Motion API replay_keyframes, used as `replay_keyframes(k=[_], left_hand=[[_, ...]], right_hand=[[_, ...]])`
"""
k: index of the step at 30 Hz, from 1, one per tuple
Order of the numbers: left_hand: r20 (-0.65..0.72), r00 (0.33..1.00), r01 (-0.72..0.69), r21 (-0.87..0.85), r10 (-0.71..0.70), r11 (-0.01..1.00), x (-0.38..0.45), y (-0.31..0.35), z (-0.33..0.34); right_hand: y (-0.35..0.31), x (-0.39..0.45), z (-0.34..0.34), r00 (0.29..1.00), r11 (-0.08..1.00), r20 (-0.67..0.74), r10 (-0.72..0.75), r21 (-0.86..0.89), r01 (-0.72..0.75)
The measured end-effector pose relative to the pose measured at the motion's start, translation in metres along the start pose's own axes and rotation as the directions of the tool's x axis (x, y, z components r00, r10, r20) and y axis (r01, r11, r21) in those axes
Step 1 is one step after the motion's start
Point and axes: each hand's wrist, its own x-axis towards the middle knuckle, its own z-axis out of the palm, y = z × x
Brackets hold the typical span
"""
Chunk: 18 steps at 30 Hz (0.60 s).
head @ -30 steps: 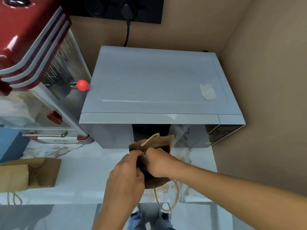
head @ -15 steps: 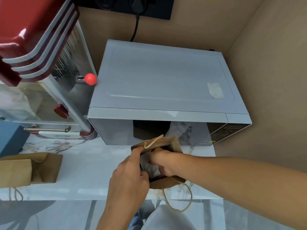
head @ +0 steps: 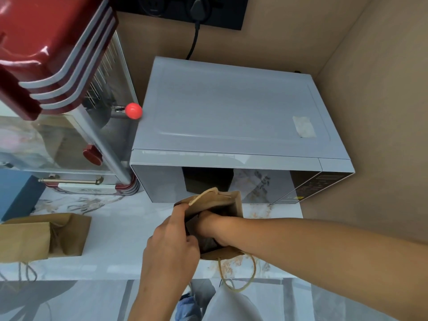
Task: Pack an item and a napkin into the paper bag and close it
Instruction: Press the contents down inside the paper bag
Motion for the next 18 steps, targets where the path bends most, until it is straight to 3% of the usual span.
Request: replay_keyframes(k=[1,2,3,4,5,7,8,10,11,13,14,16,17,18], left_hand=[[0.008,1.0,-0.002,-0.008,0.002,1.0,0.001,0.0,0.001],[0.015,1.0,-0.003,-0.013,0.003,1.0,0.001,0.0,0.002],[0.019,1.0,-0.004,-0.018,0.005,1.0,0.001,0.0,0.003],[0.02,1.0,-0.006,-0.024,0.006,1.0,0.001,0.001,0.003],[0.02,1.0,-0.009,-0.028,0.01,1.0,0.0,0.001,0.004],[0.014,1.0,-0.014,-0.027,0.015,1.0,0.0,0.001,0.005],[0.012,1.0,-0.015,-0.023,0.015,1.0,0.0,0.001,0.005],[0.01,1.0,-0.015,-0.021,0.015,1.0,0.001,-0.001,0.004],[0.007,1.0,-0.014,-0.023,0.014,1.0,0.001,-0.001,0.004],[0.004,1.0,-0.007,-0.031,0.008,0.999,0.002,-0.001,0.004],[0.006,1.0,-0.006,-0.037,0.006,0.999,0.002,0.0,0.004],[0.012,1.0,-0.009,-0.05,0.01,0.999,0.001,0.001,0.004],[0.012,1.0,-0.012,-0.055,0.012,0.998,0.001,0.002,0.005],[0.008,1.0,-0.015,-0.057,0.015,0.998,0.0,0.002,0.005]], right_hand=[[-0.001,-0.006,-0.014,0.946,0.994,0.317,0.063,-0.106,-0.031],[-0.008,0.0,-0.021,0.967,0.961,0.248,0.059,-0.275,0.011],[-0.014,0.0,-0.029,0.892,0.972,0.415,0.18,-0.213,-0.097],[-0.025,0.01,-0.026,0.907,0.971,0.38,0.182,-0.212,-0.106],[-0.024,0.016,-0.021,0.926,0.958,0.258,0.276,-0.147,-0.245],[-0.022,0.016,-0.023,0.891,0.907,0.173,0.421,-0.054,-0.418],[-0.029,0.02,-0.021,0.915,0.931,0.17,0.365,-0.058,-0.36],[-0.031,0.025,-0.025,0.881,0.897,0.221,0.419,0.049,-0.439],[-0.033,0.026,-0.026,0.859,0.86,0.249,0.447,0.146,-0.49],[-0.038,0.033,-0.021,0.882,0.825,0.228,0.413,0.316,-0.468],[-0.029,0.032,-0.017,0.862,0.735,0.279,0.424,0.45,-0.507],[-0.017,0.026,-0.001,0.822,0.343,0.278,0.498,0.807,-0.48],[-0.009,0.019,0.005,0.863,0.066,0.269,0.428,0.943,-0.327],[0.0,0.011,0.013,0.894,-0.1,0.218,0.391,0.976,-0.194]])
